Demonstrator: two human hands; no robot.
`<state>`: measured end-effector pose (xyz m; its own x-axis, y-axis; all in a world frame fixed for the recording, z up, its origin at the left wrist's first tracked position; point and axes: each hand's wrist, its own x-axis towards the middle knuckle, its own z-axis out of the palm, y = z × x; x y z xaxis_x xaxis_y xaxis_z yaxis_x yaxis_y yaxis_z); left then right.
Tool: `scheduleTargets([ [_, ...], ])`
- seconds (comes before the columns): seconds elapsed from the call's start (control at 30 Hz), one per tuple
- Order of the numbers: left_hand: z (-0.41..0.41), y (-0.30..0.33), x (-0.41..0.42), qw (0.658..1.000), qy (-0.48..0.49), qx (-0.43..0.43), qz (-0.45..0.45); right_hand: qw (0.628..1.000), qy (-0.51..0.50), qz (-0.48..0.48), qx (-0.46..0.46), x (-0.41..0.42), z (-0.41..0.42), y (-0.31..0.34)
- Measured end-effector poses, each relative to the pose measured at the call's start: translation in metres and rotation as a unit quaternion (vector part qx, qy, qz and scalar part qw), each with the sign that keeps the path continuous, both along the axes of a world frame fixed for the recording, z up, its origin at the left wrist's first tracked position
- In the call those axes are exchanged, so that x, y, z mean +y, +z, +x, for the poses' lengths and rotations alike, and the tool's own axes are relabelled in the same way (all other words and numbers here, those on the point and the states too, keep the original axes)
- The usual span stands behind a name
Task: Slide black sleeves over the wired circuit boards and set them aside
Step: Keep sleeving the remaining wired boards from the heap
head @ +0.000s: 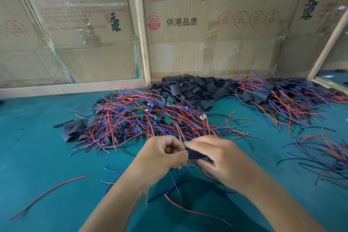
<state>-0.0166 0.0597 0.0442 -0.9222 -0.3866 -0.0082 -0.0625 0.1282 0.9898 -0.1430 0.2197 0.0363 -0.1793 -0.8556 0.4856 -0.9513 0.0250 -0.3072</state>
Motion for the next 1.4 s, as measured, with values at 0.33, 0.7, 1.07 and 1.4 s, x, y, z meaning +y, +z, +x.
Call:
scheduleTargets([
  [0.33,-0.01,-0.016,-0.004,0.994,0.09,0.011,-0.061,0.987,-0.153,-0.051,-0.028,0.022,-0.04,0.014],
  [0.7,-0.02,-0.032,0.0,0.88,0.154,0.096,-0.44,0.911,-0.406,-0.025,-0.069,0.033,-0.165,0.048],
  [1.07,-0.022,-0.036,-0.004,0.855,0.156,0.106,-0.482,0.853,-0.484,0.197,0.022,0.032,-0.291,0.07],
  [1.4,-0.02,-0.035,-0.001,0.85,0.147,0.108,-0.495,0.89,-0.397,0.218,0.043,-0.104,-0.187,-0.005],
])
